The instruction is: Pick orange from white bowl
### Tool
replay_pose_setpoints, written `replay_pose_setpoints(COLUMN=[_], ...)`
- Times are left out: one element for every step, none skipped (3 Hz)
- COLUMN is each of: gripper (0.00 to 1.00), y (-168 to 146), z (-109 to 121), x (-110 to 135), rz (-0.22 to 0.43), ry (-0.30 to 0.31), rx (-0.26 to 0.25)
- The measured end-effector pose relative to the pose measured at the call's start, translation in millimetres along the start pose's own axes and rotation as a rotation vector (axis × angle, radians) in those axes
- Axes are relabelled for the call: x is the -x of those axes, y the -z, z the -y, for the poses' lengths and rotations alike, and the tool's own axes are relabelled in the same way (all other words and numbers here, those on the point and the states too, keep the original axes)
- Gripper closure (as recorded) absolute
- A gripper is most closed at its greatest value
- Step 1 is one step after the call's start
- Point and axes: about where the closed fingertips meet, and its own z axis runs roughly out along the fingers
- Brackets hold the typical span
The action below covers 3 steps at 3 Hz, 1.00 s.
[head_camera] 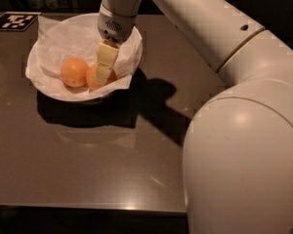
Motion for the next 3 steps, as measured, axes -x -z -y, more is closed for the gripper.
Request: replay_pose_setpoints(gripper=[0.19, 0.19, 0.19], y=[-15.9, -28.8, -39.9], z=[-1.8, -3.9, -4.9], x=[0.4, 1.2, 3.3], rz=[0.003, 0.002, -0.005], ry=[-0.012, -0.021, -0.021], rx=[0.038, 0.068, 0.090])
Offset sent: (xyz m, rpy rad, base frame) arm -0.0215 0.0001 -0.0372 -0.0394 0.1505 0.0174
